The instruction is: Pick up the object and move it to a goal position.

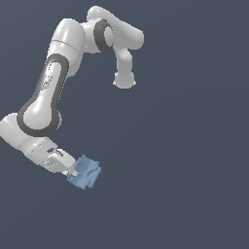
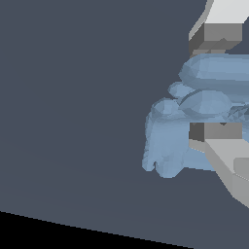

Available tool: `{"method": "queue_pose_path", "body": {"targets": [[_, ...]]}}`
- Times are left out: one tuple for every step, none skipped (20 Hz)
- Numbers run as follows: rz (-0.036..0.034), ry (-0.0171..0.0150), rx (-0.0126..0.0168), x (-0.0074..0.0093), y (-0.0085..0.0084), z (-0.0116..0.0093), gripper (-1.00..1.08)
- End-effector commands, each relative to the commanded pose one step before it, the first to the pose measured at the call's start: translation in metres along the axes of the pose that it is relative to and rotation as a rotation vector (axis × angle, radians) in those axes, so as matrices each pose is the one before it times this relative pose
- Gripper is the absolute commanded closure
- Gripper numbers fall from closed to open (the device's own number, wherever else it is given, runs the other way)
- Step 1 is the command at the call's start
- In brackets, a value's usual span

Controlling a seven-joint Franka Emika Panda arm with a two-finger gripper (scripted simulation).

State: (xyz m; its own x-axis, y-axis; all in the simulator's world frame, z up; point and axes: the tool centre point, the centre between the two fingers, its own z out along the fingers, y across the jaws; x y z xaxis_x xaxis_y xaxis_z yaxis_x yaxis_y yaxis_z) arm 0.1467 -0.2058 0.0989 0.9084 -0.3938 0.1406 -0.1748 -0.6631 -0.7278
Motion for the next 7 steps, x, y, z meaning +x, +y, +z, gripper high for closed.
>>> {"method": "queue_pose_path", "body": {"targets": [[-0.00019,0.00007,0.00016,0.00372,-0.00066,-0.00122,1.08],[0.00000,0.00000,0.00000,0.00090,-0.00009,-0.00021,1.08],[-0.00007,0.00049,0.00084,0.00075,-0.00019,-0.00057,1.08],[0.00000,0.00000,0.00000,0.00053,-0.00003,-0.00006,1.08],[0.00000,0.00000,0.00000,0.00036,-0.00001,0.00001,1.08],[0.00000,0.00000,0.00000,0.00020,0.00001,0.00005,1.08],[0.00000,0.00000,0.00000,0.00006,0.00001,0.00003,1.08]]}}
